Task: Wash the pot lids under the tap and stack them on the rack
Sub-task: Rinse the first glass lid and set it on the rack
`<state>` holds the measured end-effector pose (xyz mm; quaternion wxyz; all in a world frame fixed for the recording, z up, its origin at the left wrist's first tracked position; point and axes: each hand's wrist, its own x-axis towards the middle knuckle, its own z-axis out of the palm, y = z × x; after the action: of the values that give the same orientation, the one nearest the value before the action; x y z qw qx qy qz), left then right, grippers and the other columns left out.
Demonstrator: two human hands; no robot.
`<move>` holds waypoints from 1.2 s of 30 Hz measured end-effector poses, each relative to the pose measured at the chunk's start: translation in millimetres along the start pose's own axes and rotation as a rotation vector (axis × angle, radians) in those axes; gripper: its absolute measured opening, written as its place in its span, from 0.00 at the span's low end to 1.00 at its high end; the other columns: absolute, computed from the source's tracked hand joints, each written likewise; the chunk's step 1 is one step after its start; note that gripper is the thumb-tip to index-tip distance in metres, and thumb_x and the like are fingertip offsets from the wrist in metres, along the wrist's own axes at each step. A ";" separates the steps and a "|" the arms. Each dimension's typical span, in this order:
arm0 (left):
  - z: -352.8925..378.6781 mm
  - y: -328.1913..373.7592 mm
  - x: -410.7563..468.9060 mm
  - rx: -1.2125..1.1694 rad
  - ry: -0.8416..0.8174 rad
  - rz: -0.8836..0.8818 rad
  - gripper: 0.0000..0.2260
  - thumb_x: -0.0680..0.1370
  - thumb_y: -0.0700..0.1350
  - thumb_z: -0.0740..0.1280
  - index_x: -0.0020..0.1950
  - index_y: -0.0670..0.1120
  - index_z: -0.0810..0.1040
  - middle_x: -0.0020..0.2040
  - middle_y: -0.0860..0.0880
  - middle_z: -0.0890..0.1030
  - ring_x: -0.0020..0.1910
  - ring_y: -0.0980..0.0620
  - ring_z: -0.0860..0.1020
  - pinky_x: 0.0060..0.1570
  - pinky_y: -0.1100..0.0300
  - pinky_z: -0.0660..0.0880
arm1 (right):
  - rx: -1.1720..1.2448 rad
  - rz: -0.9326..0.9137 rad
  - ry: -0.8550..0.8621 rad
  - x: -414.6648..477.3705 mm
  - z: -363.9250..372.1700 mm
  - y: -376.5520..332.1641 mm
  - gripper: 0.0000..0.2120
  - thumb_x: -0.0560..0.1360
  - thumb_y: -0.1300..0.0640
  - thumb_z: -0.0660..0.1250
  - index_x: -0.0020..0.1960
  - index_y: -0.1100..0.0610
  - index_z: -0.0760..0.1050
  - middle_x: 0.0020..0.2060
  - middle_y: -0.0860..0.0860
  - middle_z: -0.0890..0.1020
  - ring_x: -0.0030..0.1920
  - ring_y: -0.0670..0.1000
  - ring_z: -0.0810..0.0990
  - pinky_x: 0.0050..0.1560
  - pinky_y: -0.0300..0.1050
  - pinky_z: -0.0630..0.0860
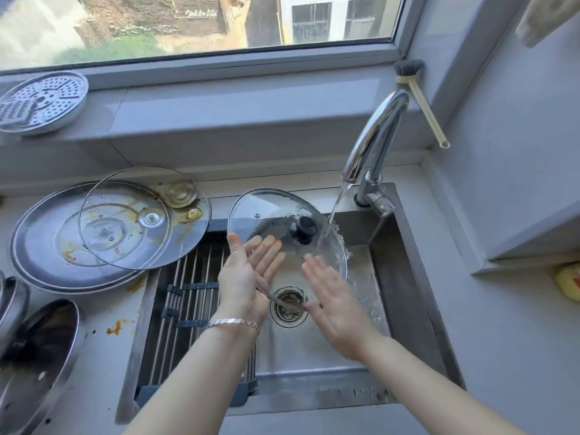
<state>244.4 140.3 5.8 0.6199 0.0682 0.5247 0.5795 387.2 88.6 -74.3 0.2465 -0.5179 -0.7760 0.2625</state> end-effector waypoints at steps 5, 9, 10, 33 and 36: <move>4.2 0.6 -6.7 -0.068 0.028 0.065 0.21 0.80 0.57 0.52 0.47 0.40 0.72 0.46 0.41 0.81 0.46 0.47 0.81 0.44 0.58 0.81 | 0.098 0.336 -0.001 16.4 -9.1 -19.7 0.30 0.76 0.41 0.36 0.73 0.53 0.34 0.73 0.44 0.34 0.70 0.37 0.29 0.74 0.42 0.34; 6.3 -1.4 -7.6 -0.066 0.045 0.068 0.21 0.80 0.57 0.52 0.49 0.40 0.73 0.47 0.41 0.81 0.48 0.48 0.81 0.42 0.60 0.81 | -0.024 0.168 -0.040 14.7 0.1 -49.2 0.38 0.72 0.32 0.33 0.72 0.57 0.32 0.72 0.46 0.33 0.70 0.38 0.28 0.71 0.38 0.28; 6.2 -2.1 -8.7 -0.070 0.050 0.065 0.21 0.80 0.57 0.53 0.49 0.40 0.73 0.47 0.42 0.81 0.47 0.48 0.82 0.42 0.60 0.81 | -0.017 0.220 -0.027 19.9 -0.9 -44.0 0.38 0.73 0.33 0.36 0.73 0.57 0.33 0.72 0.47 0.33 0.72 0.40 0.29 0.71 0.39 0.30; -34.0 -18.6 -2.2 0.128 -0.032 -0.262 0.18 0.81 0.55 0.51 0.51 0.42 0.72 0.43 0.39 0.82 0.34 0.49 0.84 0.31 0.60 0.81 | 0.941 1.134 0.310 33.9 -45.5 46.7 0.13 0.80 0.51 0.56 0.56 0.58 0.74 0.30 0.52 0.73 0.21 0.44 0.72 0.19 0.31 0.66; -38.1 -41.7 5.8 0.336 0.060 -0.366 0.11 0.83 0.49 0.51 0.47 0.46 0.69 0.41 0.41 0.79 0.28 0.52 0.82 0.26 0.63 0.78 | 0.814 1.107 0.366 29.3 -51.7 54.5 0.11 0.80 0.52 0.58 0.51 0.59 0.74 0.28 0.52 0.69 0.15 0.42 0.67 0.17 0.30 0.62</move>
<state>242.3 111.6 -43.1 0.6787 0.0571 0.6354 0.3639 447.8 141.5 -68.9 0.3774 -0.7385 -0.1853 0.5270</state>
